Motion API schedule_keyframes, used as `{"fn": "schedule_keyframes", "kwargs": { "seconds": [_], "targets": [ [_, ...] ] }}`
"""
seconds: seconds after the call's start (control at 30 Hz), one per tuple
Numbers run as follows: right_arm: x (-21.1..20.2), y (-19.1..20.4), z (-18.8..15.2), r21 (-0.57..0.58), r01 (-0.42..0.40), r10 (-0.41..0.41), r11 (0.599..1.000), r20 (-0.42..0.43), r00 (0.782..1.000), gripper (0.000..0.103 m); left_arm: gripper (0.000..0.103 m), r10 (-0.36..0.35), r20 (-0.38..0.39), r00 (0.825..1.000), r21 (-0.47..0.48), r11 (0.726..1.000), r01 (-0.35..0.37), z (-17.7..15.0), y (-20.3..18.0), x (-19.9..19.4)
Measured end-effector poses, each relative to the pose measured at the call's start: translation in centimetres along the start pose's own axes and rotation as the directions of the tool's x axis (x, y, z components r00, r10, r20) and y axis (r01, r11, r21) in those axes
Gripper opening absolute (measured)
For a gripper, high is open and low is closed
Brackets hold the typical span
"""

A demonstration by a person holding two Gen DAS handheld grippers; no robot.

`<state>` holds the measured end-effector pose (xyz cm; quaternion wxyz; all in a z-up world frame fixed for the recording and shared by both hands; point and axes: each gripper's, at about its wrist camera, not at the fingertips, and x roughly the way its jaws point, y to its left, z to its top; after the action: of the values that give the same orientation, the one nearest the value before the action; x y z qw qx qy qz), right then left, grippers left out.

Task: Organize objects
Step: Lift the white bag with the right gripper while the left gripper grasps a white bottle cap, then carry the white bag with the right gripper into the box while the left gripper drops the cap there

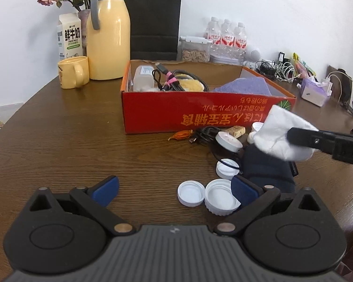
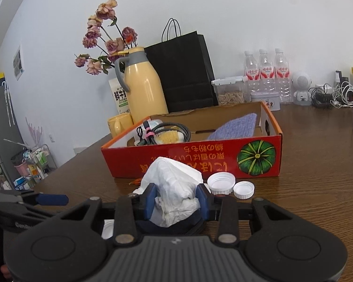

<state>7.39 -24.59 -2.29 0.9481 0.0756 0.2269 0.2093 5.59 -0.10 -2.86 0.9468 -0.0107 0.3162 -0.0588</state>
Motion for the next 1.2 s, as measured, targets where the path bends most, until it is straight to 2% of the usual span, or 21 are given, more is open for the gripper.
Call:
{"fn": "schedule_keyframes", "kwargs": {
  "seconds": [0.13, 0.2, 0.3, 0.43, 0.5, 0.83, 0.93, 1.0, 1.2],
  "targets": [
    [-0.2, -0.2, -0.2, 0.005, 0.012, -0.012, 1.000, 0.000, 1.000, 0.036, 0.102, 0.014, -0.003, 1.000, -0.021, 1.000, -0.014, -0.2, 0.5, -0.1],
    [-0.3, -0.2, -0.2, 0.006, 0.016, -0.016, 1.000, 0.003, 1.000, 0.036, 0.091, 0.019, -0.009, 1.000, -0.017, 1.000, -0.020, -0.4, 0.8, -0.2],
    [-0.4, -0.3, -0.1, 0.006, 0.019, -0.019, 1.000, 0.007, 1.000, 0.036, 0.082, 0.021, -0.022, 1.000, -0.010, 1.000, -0.021, -0.8, 1.0, -0.3],
    [-0.4, -0.4, -0.1, 0.007, 0.022, -0.022, 1.000, 0.006, 1.000, 0.036, 0.076, 0.018, -0.032, 0.999, 0.001, 1.000, -0.018, -1.2, 1.2, -0.4],
    [-0.3, -0.5, -0.1, 0.009, 0.024, -0.024, 1.000, 0.005, 1.000, 0.036, 0.068, 0.012, -0.043, 0.999, 0.009, 1.000, -0.012, -1.3, 1.3, -0.1],
    [-0.4, -0.5, 0.0, 0.005, 0.026, -0.026, 1.000, 0.006, 1.000, 0.036, 0.067, -0.014, -0.050, 0.999, 0.090, 0.996, 0.018, -1.1, -0.1, 1.6],
    [-0.4, -0.5, 0.0, 0.004, 0.026, -0.026, 1.000, 0.006, 1.000, 0.036, 0.052, -0.034, -0.043, 0.999, 0.117, 0.992, 0.039, -1.1, -0.5, 1.9],
    [-0.4, -0.5, 0.0, 0.004, 0.026, -0.026, 1.000, 0.005, 1.000, 0.036, 0.030, -0.058, -0.040, 0.998, 0.127, 0.990, 0.063, -1.0, -0.6, 1.9],
    [-0.1, -0.4, 0.2, -0.004, 0.023, -0.023, 1.000, 0.008, 1.000, 0.036, 0.029, -0.066, -0.015, 0.998, 0.126, 0.990, 0.067, -0.5, -0.7, 1.7]
  ]
}}
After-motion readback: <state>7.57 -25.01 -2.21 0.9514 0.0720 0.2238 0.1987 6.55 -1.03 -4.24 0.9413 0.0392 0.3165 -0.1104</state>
